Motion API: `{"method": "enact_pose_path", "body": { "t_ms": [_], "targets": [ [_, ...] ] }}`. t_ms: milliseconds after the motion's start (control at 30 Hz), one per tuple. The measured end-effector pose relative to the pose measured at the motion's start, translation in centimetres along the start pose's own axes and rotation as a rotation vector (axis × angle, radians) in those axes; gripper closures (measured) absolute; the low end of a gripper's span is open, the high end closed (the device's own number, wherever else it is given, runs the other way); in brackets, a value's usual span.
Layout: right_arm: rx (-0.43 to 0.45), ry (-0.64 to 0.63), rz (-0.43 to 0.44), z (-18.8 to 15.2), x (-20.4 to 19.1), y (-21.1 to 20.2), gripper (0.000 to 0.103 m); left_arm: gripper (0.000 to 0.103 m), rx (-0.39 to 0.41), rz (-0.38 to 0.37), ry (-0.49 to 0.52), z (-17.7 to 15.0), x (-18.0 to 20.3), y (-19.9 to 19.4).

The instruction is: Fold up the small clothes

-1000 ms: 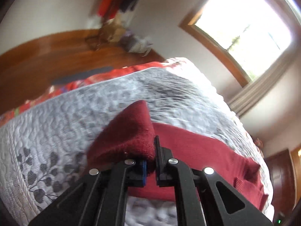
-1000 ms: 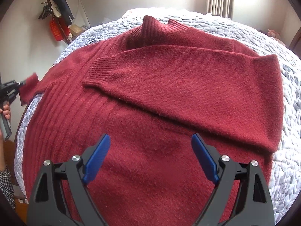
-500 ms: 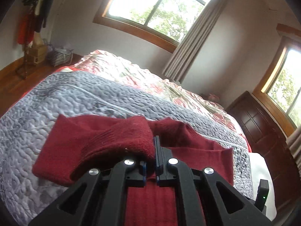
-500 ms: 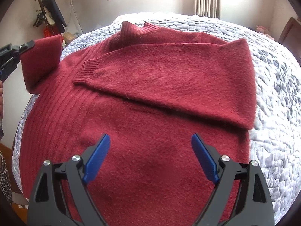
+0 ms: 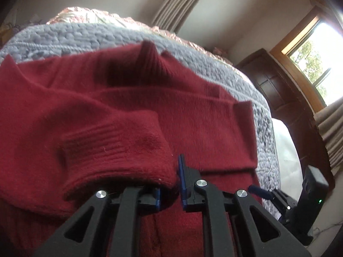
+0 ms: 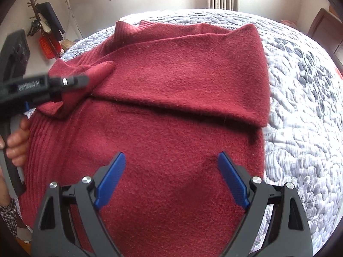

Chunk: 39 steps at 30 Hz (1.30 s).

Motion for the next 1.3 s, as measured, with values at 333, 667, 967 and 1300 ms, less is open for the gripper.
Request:
{"method": "enact_pose_path", "body": {
  "t_ms": [333,667,967,1300],
  "targets": [
    [0.03,-0.041,0.005,1.9,-2.8,-2.0,0.016,0.039,0.062,0.08,0.131,-3.0,-1.7,-11.2],
    [-0.063,-0.29,0.152,5.7,-18.2,0.7,0.023,0.045,-0.023,0.441,-0.004,-0.8,-14.1,-10.8],
    [-0.161,-0.403,-0.032,5.0,-21.1,8.8,0.036,0.046,-0.074,0.456,-0.048,-1.9,-16.0,-8.5],
    [-0.086,-0.131,0.186,8.0,-14.0,3.5,0.082,0.045,-0.055,0.453,-0.049,-2.2,-15.8,-8.9]
  ]
}}
Point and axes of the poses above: each gripper's, at about its wrist camera, not at the fingertips, and y roughly the way its jaws point, x to its right, z to its top, the point moved 5 cm from there along y, roughly the way its jaws point, and after that the axes turned 12 degrees about y, right-handed, at the moved point
